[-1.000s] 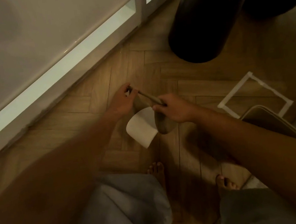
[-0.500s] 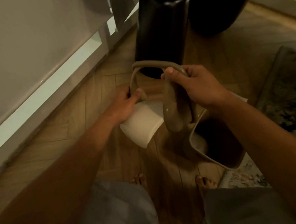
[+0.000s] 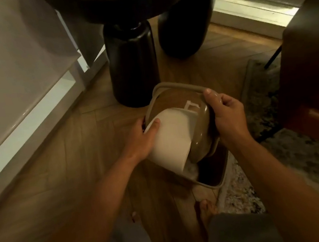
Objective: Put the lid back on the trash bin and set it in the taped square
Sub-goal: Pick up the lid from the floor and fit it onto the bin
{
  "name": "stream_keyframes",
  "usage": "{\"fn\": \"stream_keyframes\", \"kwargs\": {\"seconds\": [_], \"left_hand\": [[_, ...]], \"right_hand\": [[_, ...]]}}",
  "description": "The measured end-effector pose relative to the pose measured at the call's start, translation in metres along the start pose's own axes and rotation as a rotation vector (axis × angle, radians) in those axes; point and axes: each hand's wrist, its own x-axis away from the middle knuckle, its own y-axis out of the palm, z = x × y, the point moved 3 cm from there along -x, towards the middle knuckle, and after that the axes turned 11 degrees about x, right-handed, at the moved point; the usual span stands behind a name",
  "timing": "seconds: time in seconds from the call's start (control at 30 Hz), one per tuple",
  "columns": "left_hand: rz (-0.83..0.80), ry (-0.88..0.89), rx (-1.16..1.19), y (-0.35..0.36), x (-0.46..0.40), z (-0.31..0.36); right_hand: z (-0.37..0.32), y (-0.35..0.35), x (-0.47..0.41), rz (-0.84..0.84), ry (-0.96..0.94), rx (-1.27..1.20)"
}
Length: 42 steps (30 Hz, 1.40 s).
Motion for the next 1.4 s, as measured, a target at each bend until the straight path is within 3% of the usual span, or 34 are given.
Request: {"fn": "stream_keyframes", "kwargs": {"seconds": [0.23, 0.5, 0.67, 0.83, 0.93, 1.1, 1.4], "left_hand": [[-0.04, 0.02, 0.064, 0.058, 0.003, 0.011], [-0.119, 0.02, -0.049, 0.095, -0.005, 0.011], [-0.085, 0.037, -0.14, 0.101, -0.017, 0.016], [-0.055, 0.062, -0.187, 0.11, -0.024, 0.018], [-0.002, 0.026, -0.105, 0.12, -0.023, 0.017], [0.096, -0.18, 0.186, 0.127, -0.02, 0.013], [0.058, -0.475, 0.587, 0.138, -0.009, 0.01]], "right_hand": [[0.046, -0.047, -0.022, 0.118, 0.257, -0.257], [0.09, -0.072, -0.031, 0.231, 0.343, -0.172], [0.104, -0.083, -0.029, 0.154, 0.366, -0.032], [0.106, -0.095, -0.032, 0.032, 0.428, -0.272], [0.103, -0.095, -0.035, 0.05, 0.409, -0.417], [0.102, -0.088, -0.034, 0.071, 0.426, -0.52], [0.101, -0.044, -0.018, -0.063, 0.45, -0.583]]}}
